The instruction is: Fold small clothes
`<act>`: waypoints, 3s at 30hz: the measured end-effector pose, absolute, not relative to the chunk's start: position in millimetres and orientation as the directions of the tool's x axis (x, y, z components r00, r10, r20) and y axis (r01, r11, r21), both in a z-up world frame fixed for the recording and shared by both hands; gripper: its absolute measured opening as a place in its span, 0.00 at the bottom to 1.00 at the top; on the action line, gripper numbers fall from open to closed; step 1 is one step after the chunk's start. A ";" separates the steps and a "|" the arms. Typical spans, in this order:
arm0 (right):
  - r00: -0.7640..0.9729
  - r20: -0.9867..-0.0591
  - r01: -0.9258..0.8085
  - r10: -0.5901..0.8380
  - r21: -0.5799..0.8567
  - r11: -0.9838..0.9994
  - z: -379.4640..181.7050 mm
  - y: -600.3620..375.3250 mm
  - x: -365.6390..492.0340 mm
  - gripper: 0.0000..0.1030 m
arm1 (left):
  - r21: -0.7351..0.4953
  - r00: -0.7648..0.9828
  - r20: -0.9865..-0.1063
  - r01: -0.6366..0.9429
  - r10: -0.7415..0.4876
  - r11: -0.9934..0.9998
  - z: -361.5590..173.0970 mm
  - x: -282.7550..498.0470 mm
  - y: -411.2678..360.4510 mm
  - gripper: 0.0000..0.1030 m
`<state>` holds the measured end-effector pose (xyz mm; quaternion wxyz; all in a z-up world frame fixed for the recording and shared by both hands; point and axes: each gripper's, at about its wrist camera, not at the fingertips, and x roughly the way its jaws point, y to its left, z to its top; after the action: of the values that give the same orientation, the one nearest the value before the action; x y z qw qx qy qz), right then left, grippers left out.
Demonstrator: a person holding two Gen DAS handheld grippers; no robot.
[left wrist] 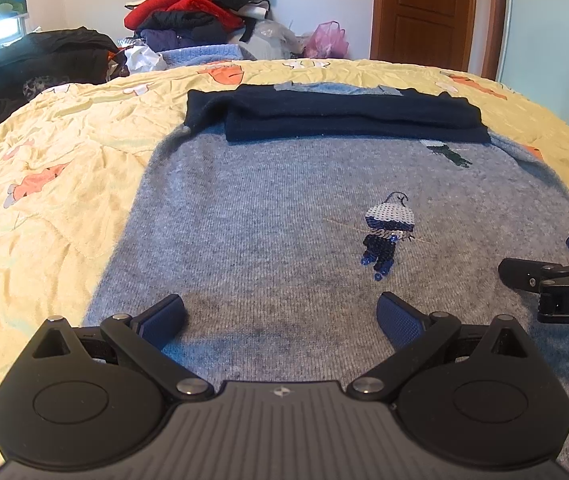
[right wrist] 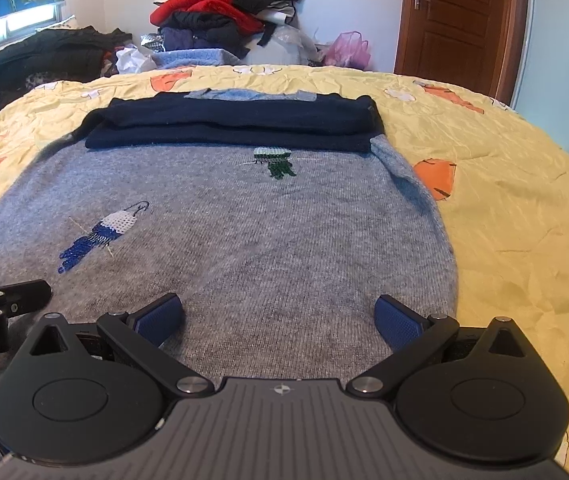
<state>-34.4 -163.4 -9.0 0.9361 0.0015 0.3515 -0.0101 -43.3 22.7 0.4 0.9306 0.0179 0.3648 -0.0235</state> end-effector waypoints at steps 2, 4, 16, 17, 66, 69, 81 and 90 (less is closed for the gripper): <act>0.754 -0.657 0.020 -0.019 -0.006 1.000 -9.0 -163.1 -34.7 1.00 | 0.016 0.733 -0.680 0.057 -0.031 0.998 0.3 -43.3 22.6 1.00; 0.754 -0.657 0.020 -0.019 -0.005 1.000 -9.0 -163.2 -34.7 1.00 | 0.016 0.733 -0.680 0.057 -0.031 0.998 0.4 -43.2 22.6 1.00; 0.754 -0.657 0.020 -0.019 -0.006 1.000 -9.0 -163.0 -34.9 1.00 | 0.016 0.732 -0.680 0.057 -0.031 0.998 0.2 -43.3 22.5 1.00; 0.754 -0.657 0.021 -0.019 -0.006 1.000 -9.1 -162.9 -35.0 1.00 | 0.016 0.733 -0.680 0.057 -0.031 0.998 0.2 -43.3 22.4 1.00; 0.503 -0.637 0.049 0.584 0.696 0.717 7.2 -306.8 -134.3 0.56 | -0.727 0.457 -0.626 -0.051 -0.631 0.684 -0.5 -99.7 192.8 0.54; 0.483 -0.641 0.050 0.596 0.700 0.713 2.6 -306.8 -133.2 0.43 | -0.720 0.441 -0.635 -0.041 -0.634 0.692 0.0 -100.3 192.4 0.53; 0.477 -0.592 0.043 0.650 0.754 0.656 0.8 -310.3 -133.2 0.17 | -0.631 0.419 -0.694 0.039 -0.586 0.775 14.7 -100.4 179.5 0.06; 0.641 -0.365 -0.104 0.675 0.830 0.547 56.7 -339.4 -75.6 0.17 | -0.704 0.610 -0.477 0.166 -0.633 0.691 88.9 -31.4 187.1 0.06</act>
<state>-75.6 -339.4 56.7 0.8077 0.4102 0.3483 0.2410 -31.4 187.1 88.9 0.8406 -0.3134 0.3725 -0.2375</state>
